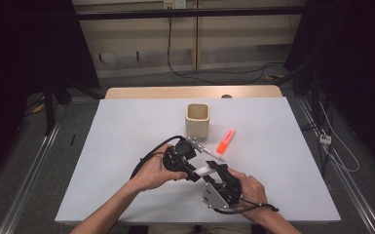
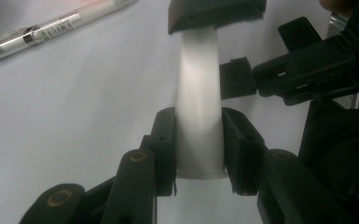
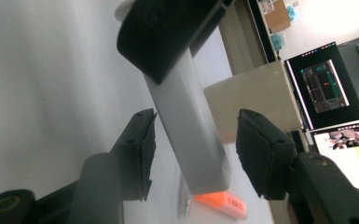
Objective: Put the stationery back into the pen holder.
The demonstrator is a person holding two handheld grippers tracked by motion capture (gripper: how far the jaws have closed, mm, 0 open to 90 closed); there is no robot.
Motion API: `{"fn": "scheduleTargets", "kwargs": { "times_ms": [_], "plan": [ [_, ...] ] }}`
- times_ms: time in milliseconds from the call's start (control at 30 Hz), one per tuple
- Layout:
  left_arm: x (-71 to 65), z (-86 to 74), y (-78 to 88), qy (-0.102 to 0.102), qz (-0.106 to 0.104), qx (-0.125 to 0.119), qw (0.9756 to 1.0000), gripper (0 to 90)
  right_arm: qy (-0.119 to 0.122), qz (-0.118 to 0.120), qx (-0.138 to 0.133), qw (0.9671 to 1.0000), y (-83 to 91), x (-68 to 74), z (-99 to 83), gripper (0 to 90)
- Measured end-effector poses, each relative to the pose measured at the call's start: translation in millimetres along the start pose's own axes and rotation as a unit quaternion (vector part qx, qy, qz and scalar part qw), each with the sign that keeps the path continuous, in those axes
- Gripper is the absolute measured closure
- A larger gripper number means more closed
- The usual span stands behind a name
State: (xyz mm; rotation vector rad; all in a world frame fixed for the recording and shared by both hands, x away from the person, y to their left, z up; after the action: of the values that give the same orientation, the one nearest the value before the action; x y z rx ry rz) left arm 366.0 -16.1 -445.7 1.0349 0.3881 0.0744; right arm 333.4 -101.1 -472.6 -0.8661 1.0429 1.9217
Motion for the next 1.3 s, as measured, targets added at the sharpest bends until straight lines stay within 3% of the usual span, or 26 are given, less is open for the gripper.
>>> {"fn": "scheduleTargets", "kwargs": {
  "times_ms": [200,367,467,667,900,1067,1167,1233,1300],
  "plan": [
    [1.5,-0.7,-0.2,0.007,-0.003,0.0,1.0,67.4,0.009,-0.005,-0.009,0.9999,0.4,1.6,-0.3,61.3],
    [1.7,-0.1,-1.8,0.012,-0.008,-0.001,0.9999,67.4,0.017,-0.002,-0.008,0.9998,-0.2,3.5,-2.0,64.2],
    [1.0,0.3,-3.4,0.019,-0.009,-0.003,0.9998,67.3,0.003,0.013,-0.007,0.9999,-0.9,7.3,-3.4,65.6],
    [2.5,0.4,-1.9,0.02,-0.017,-0.003,0.9997,67.0,0.012,0.027,-0.004,0.9996,-0.7,11.9,-2.9,69.5],
    [3.1,0.8,-0.2,0.021,-0.008,-0.014,0.9996,64.8,-0.009,0.047,0.002,0.9989,-0.2,12.4,-3.7,71.0],
    [6.8,-2.3,4.6,0.036,-0.003,-0.038,0.9986,56.3,-0.041,0.058,0.007,0.9975,1.6,11.4,-7.6,72.3],
    [7.1,-4.3,7.4,0.043,-0.006,-0.056,0.9975,50.5,-0.05,0.061,0.009,0.9968,2.3,11.1,-9.7,72.3],
    [9.9,-6.4,11.7,0.039,0.01,-0.058,0.9975,46.8,-0.053,0.062,0.012,0.9966,1.9,10.4,-10.9,72.3],
    [9.7,-7.8,13.7,0.041,0.006,-0.071,0.9966,42.3,-0.06,0.063,0.011,0.9962,1.0,9.7,-10.8,72.3]
  ]
}}
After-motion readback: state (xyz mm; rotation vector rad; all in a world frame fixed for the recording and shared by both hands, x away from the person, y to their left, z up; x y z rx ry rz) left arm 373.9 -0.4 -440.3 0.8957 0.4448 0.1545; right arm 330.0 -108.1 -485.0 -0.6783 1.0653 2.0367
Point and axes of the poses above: each handheld gripper's, and its own axes: y roughly backward along the jaws, z roughly out of its top, x roughly to its left, the point moved 8 cm from there along -y, roughly forward along the jaws, and after that the axes turned 3 degrees about -z, right-handed, at the moved point
